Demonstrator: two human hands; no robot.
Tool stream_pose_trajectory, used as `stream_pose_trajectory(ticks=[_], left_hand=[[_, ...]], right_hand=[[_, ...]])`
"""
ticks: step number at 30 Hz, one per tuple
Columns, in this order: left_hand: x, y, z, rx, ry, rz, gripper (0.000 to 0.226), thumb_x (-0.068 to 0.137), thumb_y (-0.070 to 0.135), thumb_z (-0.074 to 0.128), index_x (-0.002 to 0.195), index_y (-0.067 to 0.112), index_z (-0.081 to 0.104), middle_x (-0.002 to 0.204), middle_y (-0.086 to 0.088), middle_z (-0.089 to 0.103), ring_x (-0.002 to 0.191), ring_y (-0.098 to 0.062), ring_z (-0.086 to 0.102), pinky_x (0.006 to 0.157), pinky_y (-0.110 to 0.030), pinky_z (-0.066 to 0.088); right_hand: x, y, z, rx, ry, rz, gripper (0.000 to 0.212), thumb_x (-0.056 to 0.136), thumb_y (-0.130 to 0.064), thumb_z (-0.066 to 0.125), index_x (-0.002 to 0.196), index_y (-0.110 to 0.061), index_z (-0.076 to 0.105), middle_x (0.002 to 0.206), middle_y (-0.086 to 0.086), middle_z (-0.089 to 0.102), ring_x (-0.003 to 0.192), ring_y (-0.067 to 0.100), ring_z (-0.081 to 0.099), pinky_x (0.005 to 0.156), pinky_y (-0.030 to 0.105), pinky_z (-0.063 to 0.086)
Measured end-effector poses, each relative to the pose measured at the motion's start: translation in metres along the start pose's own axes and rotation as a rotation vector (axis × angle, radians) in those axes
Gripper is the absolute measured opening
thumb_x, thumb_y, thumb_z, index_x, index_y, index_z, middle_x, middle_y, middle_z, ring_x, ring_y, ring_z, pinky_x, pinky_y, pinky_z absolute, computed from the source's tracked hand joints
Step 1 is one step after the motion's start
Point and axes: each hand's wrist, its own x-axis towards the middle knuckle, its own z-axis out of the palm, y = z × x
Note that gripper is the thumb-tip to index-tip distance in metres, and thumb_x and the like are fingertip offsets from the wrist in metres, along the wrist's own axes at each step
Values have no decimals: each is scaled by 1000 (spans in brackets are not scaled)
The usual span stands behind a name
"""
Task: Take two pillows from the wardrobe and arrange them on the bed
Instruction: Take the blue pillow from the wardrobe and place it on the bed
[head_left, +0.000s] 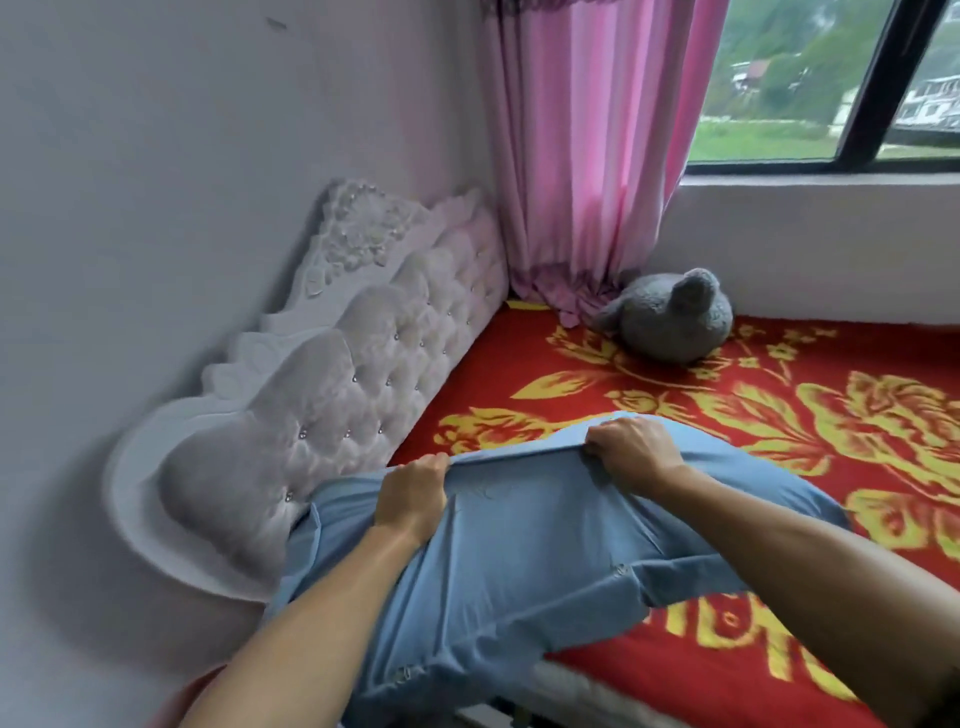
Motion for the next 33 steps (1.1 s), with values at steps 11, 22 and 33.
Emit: stream_pose_trajectory(ticks=[11, 22, 33], left_hand=[[143, -62, 0, -35, 107, -24, 17, 75, -7, 48, 81, 8, 56, 80, -14, 68, 70, -40, 62, 54, -36, 37], [299, -86, 76, -54, 92, -148, 17, 79, -2, 48, 84, 9, 59, 86, -13, 71, 77, -38, 64, 61, -38, 47], [489, -25, 94, 30, -42, -94, 19, 84, -2, 45, 89, 10, 59, 84, -9, 68, 72, -35, 63, 56, -34, 42]], right_hand=[[150, 2, -9, 11, 20, 44, 23, 87, -35, 52, 92, -19, 68, 101, 5, 72, 96, 29, 65, 74, 36, 49], [330, 73, 63, 61, -39, -17, 18, 83, -28, 54, 96, -24, 67, 100, 2, 72, 96, 29, 64, 72, 34, 47], [472, 211, 96, 143, -84, 88, 13, 82, -26, 55, 86, -26, 68, 95, 3, 73, 87, 30, 65, 63, 32, 42]])
